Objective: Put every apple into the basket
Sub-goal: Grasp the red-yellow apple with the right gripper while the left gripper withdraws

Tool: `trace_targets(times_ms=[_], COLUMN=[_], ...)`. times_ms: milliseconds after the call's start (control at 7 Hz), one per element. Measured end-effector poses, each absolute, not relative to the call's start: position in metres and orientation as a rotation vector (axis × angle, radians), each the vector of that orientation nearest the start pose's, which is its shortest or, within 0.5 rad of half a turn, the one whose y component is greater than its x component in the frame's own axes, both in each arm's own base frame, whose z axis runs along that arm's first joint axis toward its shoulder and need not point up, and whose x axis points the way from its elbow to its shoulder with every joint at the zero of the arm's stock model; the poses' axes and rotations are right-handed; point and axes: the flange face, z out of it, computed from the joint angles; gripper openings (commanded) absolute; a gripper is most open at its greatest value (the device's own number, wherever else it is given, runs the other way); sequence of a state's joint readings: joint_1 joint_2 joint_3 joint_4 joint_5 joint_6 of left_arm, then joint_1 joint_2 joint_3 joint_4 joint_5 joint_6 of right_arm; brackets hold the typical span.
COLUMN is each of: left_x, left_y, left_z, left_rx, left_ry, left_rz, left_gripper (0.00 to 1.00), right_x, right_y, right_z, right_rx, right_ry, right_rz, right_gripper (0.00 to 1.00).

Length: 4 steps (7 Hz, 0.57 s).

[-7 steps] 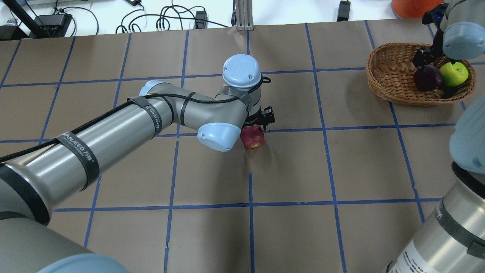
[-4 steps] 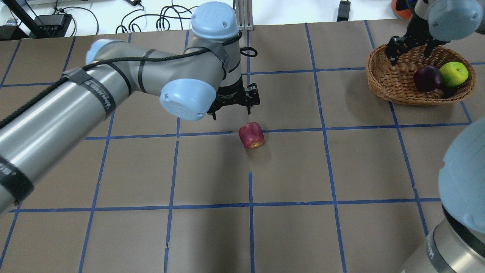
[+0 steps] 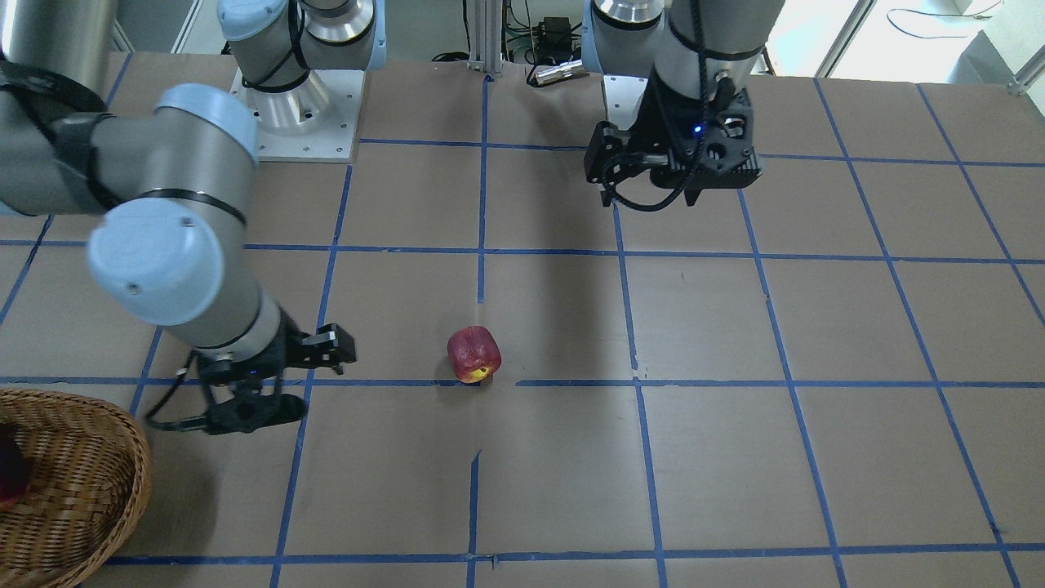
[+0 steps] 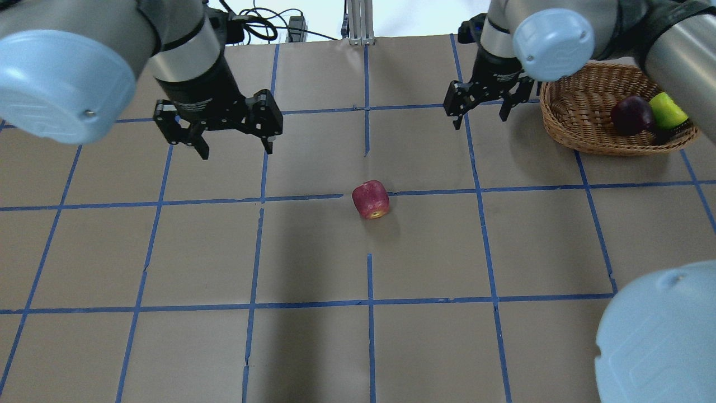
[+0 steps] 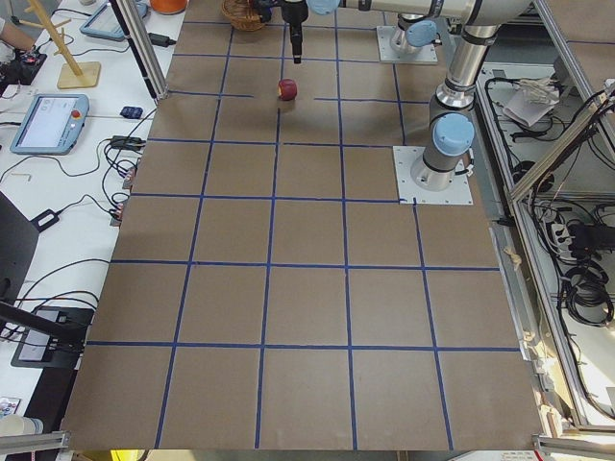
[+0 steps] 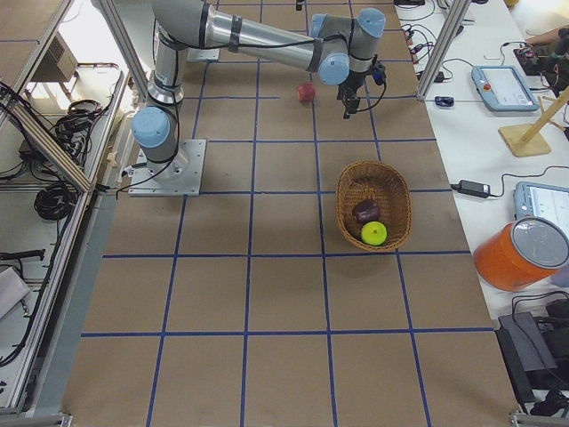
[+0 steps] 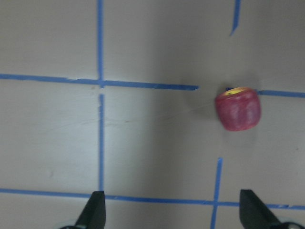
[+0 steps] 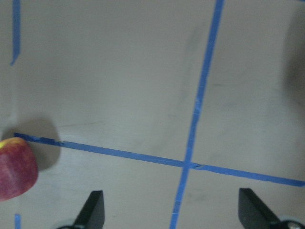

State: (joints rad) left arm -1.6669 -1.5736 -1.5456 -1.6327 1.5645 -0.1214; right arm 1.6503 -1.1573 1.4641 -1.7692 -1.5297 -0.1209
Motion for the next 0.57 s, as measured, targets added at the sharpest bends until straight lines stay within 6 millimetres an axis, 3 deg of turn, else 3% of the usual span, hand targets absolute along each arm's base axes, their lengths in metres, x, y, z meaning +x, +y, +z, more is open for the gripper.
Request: trace_targets(times_ms=[286, 571], left_x=[-0.157, -0.150], left_y=[-0.466, -0.473], left_z=[0.504, 0.501], left_rx=[0.014, 0.018], left_ry=[3.150, 3.149], left_rz=[-0.012, -0.160], left_gripper=[1.00, 1.00], right_x=[0.256, 0.306], right_y=[-0.595, -0.574], right_z=[0.298, 0.276], right_rx=[-0.308, -0.299], right_ry=[2.990, 2.902], right_rz=[0.145, 0.171], right_gripper=[1.00, 1.00])
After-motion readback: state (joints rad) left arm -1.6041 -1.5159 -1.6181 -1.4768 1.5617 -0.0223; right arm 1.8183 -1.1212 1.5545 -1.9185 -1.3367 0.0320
